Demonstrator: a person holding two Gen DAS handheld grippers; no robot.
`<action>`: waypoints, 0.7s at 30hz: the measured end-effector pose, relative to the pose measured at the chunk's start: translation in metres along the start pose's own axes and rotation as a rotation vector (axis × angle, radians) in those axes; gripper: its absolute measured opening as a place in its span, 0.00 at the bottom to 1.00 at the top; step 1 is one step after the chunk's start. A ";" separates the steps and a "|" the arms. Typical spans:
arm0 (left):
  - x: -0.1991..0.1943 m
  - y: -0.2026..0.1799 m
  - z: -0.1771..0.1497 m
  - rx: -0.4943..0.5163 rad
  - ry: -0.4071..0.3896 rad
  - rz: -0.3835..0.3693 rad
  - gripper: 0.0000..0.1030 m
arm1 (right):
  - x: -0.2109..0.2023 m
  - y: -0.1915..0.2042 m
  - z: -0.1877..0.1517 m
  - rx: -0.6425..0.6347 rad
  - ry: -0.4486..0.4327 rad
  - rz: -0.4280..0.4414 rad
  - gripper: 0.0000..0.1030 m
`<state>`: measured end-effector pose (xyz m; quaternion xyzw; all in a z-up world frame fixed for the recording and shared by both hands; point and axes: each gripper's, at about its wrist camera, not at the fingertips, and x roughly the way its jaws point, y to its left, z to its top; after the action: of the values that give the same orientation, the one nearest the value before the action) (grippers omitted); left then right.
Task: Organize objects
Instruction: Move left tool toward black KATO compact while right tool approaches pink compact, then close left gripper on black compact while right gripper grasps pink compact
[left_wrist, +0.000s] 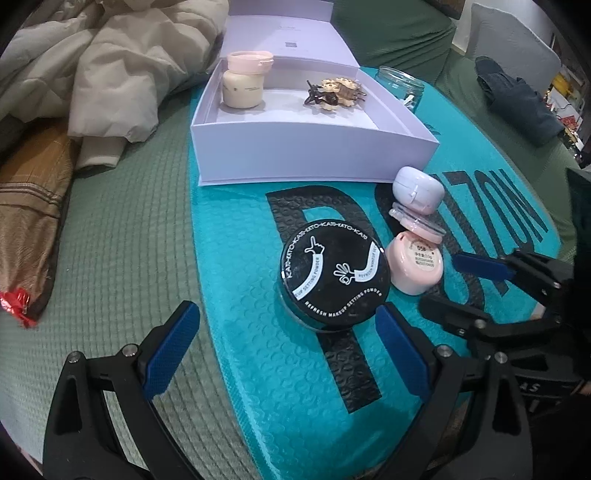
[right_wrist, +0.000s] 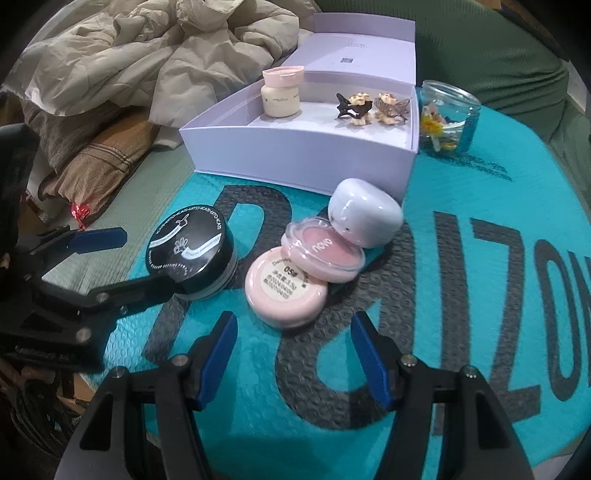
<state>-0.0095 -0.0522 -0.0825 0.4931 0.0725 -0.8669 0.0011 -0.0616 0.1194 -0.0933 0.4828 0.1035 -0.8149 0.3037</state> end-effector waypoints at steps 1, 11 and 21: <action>0.001 -0.001 0.000 0.005 -0.002 -0.004 0.93 | 0.003 -0.001 0.001 0.003 -0.001 0.007 0.63; 0.014 -0.009 0.007 0.026 0.034 -0.023 0.93 | 0.013 -0.007 0.008 0.009 -0.047 0.065 0.50; 0.029 -0.024 0.014 0.046 0.042 -0.022 0.84 | 0.002 -0.022 -0.006 0.039 -0.063 0.045 0.50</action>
<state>-0.0386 -0.0286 -0.0975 0.5101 0.0578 -0.8579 -0.0213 -0.0713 0.1392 -0.1008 0.4651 0.0672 -0.8244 0.3155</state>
